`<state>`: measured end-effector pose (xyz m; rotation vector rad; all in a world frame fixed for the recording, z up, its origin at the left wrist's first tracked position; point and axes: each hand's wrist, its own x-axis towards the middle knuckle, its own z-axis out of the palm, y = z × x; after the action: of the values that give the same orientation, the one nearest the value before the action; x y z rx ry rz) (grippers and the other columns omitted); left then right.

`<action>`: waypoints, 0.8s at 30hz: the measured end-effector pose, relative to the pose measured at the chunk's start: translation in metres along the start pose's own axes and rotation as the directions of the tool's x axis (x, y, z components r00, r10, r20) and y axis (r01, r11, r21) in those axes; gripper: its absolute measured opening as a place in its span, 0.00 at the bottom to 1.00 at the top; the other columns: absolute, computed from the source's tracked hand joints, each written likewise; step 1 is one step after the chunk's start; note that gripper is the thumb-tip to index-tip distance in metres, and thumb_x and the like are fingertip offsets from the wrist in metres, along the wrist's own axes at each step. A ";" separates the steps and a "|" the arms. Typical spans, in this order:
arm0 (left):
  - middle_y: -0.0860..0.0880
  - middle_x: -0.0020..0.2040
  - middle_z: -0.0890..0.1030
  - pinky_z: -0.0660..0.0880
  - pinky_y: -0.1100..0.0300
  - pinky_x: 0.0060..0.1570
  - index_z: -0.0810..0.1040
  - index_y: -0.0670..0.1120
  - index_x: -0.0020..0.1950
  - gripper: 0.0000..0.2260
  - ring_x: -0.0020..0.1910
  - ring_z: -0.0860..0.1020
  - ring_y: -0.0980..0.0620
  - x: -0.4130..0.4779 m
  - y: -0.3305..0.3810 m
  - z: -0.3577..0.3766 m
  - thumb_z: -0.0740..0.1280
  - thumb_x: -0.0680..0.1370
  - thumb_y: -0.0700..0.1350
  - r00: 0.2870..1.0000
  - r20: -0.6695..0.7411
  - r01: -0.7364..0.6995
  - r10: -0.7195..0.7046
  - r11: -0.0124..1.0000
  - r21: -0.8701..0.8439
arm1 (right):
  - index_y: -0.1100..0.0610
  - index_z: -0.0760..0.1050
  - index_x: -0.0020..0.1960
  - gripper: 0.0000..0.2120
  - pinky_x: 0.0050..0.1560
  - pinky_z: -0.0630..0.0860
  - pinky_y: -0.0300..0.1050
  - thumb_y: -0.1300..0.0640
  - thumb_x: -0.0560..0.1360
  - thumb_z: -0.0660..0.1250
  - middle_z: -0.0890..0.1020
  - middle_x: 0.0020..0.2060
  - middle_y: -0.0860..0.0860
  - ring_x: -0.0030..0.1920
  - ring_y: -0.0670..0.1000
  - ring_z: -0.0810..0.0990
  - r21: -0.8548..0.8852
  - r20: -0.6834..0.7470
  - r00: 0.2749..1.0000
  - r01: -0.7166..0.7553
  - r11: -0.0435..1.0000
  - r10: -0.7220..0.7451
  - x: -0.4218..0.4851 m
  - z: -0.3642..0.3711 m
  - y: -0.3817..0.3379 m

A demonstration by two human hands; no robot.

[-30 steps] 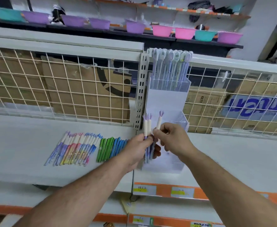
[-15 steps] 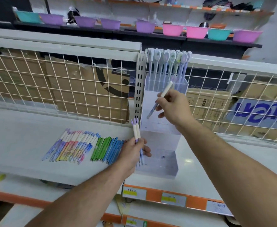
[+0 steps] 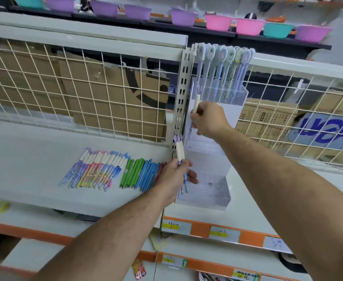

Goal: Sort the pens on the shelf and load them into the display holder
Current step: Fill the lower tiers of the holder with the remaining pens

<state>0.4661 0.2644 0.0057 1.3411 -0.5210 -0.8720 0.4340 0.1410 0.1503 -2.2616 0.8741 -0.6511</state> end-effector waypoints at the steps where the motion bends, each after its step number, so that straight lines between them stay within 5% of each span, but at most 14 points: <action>1: 0.45 0.35 0.81 0.75 0.58 0.42 0.75 0.44 0.51 0.09 0.33 0.82 0.47 0.001 0.000 0.000 0.58 0.85 0.45 1.000 0.003 0.000 0.000 1.000 -0.001 | 0.63 0.79 0.50 0.07 0.51 0.82 0.59 0.60 0.81 0.64 0.83 0.46 0.59 0.49 0.60 0.83 -0.021 0.005 1.000 -0.004 1.000 0.004 0.000 0.002 0.001; 12: 0.45 0.32 0.81 0.74 0.55 0.42 0.75 0.44 0.49 0.09 0.31 0.81 0.46 0.004 -0.001 -0.001 0.59 0.85 0.45 0.999 0.021 0.039 -0.038 0.998 -0.052 | 0.64 0.79 0.50 0.10 0.54 0.81 0.57 0.58 0.82 0.63 0.84 0.46 0.60 0.48 0.60 0.84 -0.146 0.002 1.000 0.019 0.989 -0.019 0.002 0.010 0.003; 15: 0.46 0.31 0.81 0.73 0.53 0.45 0.75 0.44 0.49 0.09 0.31 0.81 0.46 0.002 0.000 0.000 0.58 0.85 0.45 0.999 0.025 0.034 -0.033 0.998 -0.052 | 0.65 0.78 0.44 0.13 0.44 0.80 0.49 0.57 0.82 0.63 0.82 0.40 0.58 0.42 0.59 0.80 -0.219 -0.013 1.000 -0.002 0.976 -0.001 -0.001 0.014 0.006; 18: 0.46 0.32 0.81 0.74 0.55 0.43 0.76 0.44 0.49 0.09 0.32 0.82 0.46 0.000 0.001 -0.001 0.59 0.85 0.45 0.999 0.032 0.022 -0.021 0.998 -0.050 | 0.65 0.79 0.51 0.11 0.44 0.79 0.48 0.57 0.78 0.69 0.82 0.42 0.57 0.42 0.59 0.80 -0.122 -0.117 0.993 -0.026 0.992 0.012 -0.010 0.017 0.012; 21: 0.45 0.33 0.80 0.74 0.58 0.38 0.77 0.44 0.49 0.09 0.33 0.81 0.46 -0.002 0.003 -0.003 0.59 0.85 0.44 0.998 0.062 0.016 -0.013 0.999 -0.049 | 0.55 0.77 0.44 0.05 0.34 0.72 0.39 0.54 0.76 0.69 0.80 0.36 0.45 0.36 0.46 0.78 -0.010 -0.278 0.961 0.008 1.000 -0.010 -0.032 0.017 0.017; 24: 0.44 0.36 0.80 0.75 0.55 0.43 0.77 0.44 0.51 0.09 0.35 0.81 0.45 -0.003 0.005 -0.004 0.58 0.85 0.44 0.994 0.107 0.011 -0.005 0.999 -0.052 | 0.53 0.76 0.34 0.12 0.25 0.67 0.35 0.51 0.74 0.71 0.79 0.25 0.45 0.26 0.42 0.75 -0.033 -0.118 0.992 -0.058 0.998 0.054 -0.059 0.023 0.026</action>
<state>0.4684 0.2696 0.0102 1.2544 -0.5719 -0.9617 0.3985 0.1768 0.1035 -2.2402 1.0099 -0.7544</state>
